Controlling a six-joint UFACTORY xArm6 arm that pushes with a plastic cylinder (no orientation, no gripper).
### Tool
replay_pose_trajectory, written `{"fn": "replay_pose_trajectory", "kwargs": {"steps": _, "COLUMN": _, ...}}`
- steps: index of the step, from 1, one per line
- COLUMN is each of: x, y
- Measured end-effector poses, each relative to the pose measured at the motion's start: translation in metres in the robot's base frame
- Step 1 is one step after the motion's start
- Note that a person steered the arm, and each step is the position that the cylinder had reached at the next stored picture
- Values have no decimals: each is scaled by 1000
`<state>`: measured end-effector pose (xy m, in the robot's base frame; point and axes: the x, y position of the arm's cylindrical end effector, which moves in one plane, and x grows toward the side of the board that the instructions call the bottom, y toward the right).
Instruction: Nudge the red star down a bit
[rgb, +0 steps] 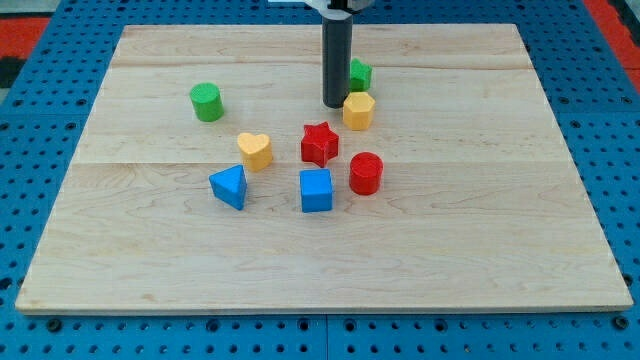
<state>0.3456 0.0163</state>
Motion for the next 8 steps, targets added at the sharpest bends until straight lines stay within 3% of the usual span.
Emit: {"fn": "replay_pose_trajectory", "kwargs": {"steps": 8, "x": 55, "y": 14}}
